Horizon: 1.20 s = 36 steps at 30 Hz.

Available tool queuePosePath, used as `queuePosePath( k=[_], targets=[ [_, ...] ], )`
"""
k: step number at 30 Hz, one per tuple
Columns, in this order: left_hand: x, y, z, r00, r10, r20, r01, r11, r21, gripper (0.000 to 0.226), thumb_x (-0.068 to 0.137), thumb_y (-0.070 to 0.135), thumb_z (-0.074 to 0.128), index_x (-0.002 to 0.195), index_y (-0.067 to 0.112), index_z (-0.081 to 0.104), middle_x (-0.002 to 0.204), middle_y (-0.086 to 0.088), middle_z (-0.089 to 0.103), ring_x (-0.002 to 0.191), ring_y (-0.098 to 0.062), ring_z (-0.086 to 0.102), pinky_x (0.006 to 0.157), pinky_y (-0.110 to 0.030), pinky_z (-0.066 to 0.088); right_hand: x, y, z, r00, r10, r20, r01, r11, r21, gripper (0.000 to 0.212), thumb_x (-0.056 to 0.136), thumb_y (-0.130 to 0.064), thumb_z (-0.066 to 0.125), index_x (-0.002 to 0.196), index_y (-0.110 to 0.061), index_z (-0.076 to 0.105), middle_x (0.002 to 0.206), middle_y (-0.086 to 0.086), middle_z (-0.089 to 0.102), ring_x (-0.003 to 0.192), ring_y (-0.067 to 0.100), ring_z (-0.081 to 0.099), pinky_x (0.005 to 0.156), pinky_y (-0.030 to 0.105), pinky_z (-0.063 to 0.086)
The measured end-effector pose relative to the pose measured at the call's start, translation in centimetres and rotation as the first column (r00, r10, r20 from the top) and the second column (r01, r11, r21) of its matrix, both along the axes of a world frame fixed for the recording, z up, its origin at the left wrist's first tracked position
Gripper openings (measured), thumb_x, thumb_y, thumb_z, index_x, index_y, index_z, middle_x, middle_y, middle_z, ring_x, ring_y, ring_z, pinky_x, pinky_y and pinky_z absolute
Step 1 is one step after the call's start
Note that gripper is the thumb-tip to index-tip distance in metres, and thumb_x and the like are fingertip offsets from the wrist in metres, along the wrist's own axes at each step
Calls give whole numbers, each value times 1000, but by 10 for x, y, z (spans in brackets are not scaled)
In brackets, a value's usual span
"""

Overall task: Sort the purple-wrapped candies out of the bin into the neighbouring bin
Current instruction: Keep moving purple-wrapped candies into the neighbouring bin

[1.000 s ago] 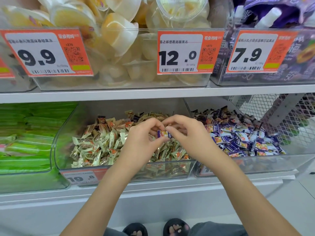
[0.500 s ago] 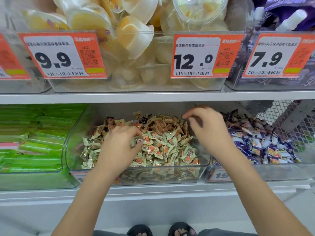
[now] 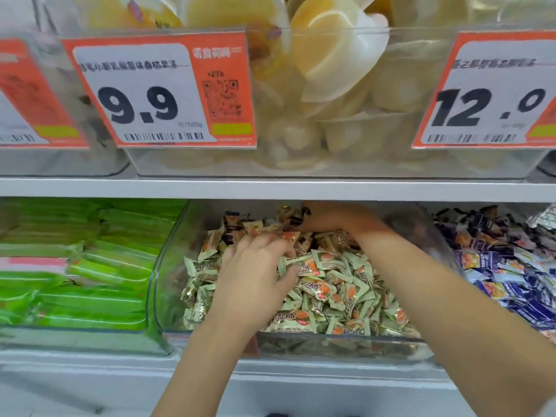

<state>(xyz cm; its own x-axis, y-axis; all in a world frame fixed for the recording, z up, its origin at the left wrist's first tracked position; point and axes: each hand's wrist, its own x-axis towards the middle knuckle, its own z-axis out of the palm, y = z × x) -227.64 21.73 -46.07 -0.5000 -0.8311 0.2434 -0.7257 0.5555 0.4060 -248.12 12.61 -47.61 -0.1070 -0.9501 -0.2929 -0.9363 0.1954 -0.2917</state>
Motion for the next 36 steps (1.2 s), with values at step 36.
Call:
queuePosePath(
  k=[36],
  targets=[
    [-2, -12, 20, 969, 161, -188, -149, 986, 74, 23, 98, 38, 42, 102, 17, 52, 79, -3, 61, 71, -30, 60, 68, -41, 51, -11, 137, 47, 529, -35, 848, 374, 906, -196, 65, 50, -49, 81, 108, -20, 69, 101, -2, 73, 92, 16, 68, 85, 32, 52]
  ],
)
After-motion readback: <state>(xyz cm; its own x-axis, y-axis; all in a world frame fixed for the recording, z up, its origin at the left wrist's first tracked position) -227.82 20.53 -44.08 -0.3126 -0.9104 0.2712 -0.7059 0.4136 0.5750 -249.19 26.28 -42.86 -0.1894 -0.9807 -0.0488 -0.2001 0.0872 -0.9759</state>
